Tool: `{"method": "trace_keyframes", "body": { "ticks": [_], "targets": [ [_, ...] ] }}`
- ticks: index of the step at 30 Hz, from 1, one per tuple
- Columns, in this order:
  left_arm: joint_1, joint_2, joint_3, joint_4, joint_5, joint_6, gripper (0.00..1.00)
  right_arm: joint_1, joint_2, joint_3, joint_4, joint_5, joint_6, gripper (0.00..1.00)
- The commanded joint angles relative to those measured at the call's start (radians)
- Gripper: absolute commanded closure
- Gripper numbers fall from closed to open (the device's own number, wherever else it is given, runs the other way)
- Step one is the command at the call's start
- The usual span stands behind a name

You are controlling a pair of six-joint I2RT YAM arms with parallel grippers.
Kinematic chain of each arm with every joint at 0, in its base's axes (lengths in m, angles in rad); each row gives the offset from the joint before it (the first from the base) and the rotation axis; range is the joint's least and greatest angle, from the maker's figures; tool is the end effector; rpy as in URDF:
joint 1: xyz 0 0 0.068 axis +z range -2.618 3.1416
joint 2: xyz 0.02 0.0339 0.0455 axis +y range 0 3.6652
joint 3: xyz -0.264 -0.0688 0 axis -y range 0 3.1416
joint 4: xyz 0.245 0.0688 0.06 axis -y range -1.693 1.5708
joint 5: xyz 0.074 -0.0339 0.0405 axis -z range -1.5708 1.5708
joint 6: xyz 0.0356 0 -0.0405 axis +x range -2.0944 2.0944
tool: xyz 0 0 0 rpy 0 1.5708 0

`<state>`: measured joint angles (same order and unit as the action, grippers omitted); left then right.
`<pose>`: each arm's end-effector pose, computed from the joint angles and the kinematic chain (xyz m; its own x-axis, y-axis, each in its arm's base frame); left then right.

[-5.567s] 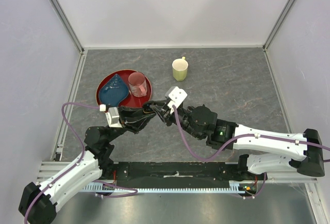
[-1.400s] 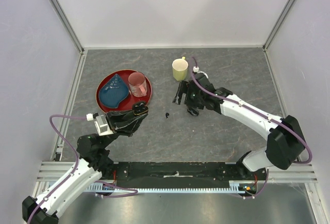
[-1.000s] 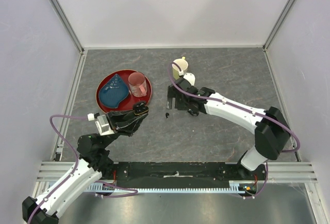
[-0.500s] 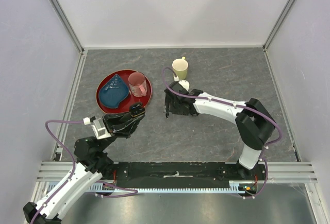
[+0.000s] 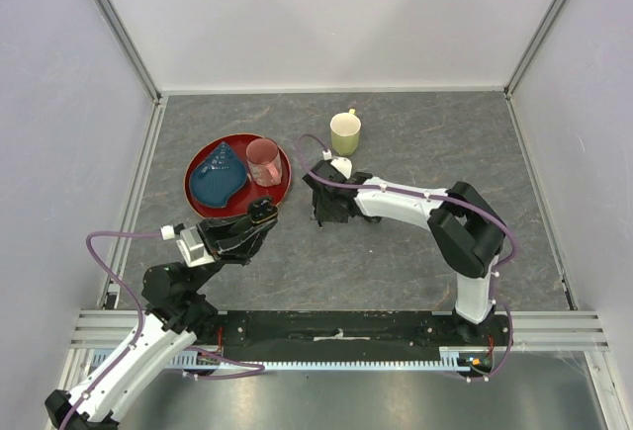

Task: Insert the wireless bluetooth earbuds into the charging case
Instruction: Pick up the earbud from the center of the board.

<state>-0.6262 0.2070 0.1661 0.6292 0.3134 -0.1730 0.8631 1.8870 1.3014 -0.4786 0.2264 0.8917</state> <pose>0.0735 -0.0667 0.2776 0.3112 -0.4272 -0.8489 0.8313 0.5552 0.0253 0.2610 0.2928 0.1840 -0.8781 0.1400 -0.4575 0.0217 0.9669 0.2543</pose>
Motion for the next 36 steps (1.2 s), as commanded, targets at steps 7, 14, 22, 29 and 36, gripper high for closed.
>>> {"method": "trace_keyframes", "body": {
  "ticks": [7,14,22,29,36],
  "targets": [
    [-0.003,-0.047,0.012,-0.013,-0.048,0.059,0.98,0.028,0.081,0.101,-0.026,0.105,0.026,0.49],
    [-0.003,-0.047,0.016,-0.026,-0.043,0.07,0.98,0.031,0.113,0.119,-0.041,0.149,0.039,0.5],
    [-0.003,-0.05,0.018,-0.031,-0.04,0.072,0.98,0.036,0.129,0.136,-0.052,0.153,0.041,0.51],
    [-0.003,-0.05,0.018,-0.033,-0.04,0.07,0.98,0.053,0.146,0.142,-0.058,0.172,0.062,0.53],
    [-0.003,-0.058,0.021,-0.042,-0.04,0.072,0.98,0.056,0.167,0.144,-0.074,0.191,0.066,0.55]
  ]
}}
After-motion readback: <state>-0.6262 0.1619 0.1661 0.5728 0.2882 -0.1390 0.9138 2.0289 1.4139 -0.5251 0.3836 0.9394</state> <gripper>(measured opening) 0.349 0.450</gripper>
